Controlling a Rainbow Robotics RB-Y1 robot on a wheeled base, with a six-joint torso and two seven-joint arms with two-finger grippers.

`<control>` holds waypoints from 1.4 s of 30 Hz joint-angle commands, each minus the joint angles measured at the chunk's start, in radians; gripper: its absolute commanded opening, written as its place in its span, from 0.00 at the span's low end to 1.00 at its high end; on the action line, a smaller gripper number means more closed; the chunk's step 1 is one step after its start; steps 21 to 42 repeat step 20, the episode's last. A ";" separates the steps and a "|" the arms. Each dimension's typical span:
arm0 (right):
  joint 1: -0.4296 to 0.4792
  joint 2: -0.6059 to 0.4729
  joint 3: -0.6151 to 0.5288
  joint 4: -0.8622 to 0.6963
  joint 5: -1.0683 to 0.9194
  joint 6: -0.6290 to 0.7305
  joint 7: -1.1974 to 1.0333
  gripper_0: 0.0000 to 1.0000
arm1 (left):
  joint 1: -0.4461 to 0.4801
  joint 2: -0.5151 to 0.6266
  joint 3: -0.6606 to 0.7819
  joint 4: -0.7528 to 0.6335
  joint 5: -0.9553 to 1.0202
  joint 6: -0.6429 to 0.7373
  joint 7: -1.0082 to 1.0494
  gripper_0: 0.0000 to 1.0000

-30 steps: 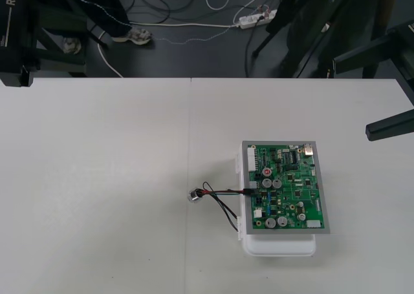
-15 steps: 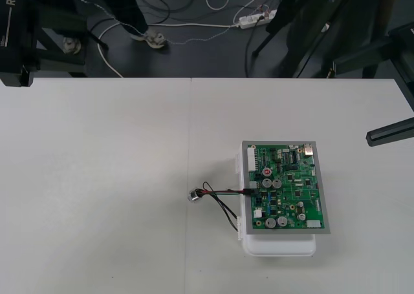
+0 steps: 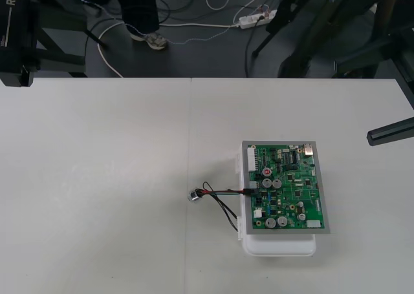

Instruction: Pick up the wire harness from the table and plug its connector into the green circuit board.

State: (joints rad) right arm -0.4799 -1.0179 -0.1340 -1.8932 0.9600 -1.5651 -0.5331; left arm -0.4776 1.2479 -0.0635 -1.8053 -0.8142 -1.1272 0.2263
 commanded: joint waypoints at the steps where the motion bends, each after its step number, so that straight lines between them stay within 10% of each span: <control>1: 0.007 -0.030 -0.036 -0.012 -0.009 -0.006 0.010 1.00 | -0.001 0.011 0.024 -0.020 0.004 0.046 0.048 0.56; 42: 0.007 -0.030 -0.036 -0.012 -0.009 -0.006 0.010 1.00 | -0.001 0.011 0.024 -0.020 0.004 0.046 0.048 0.57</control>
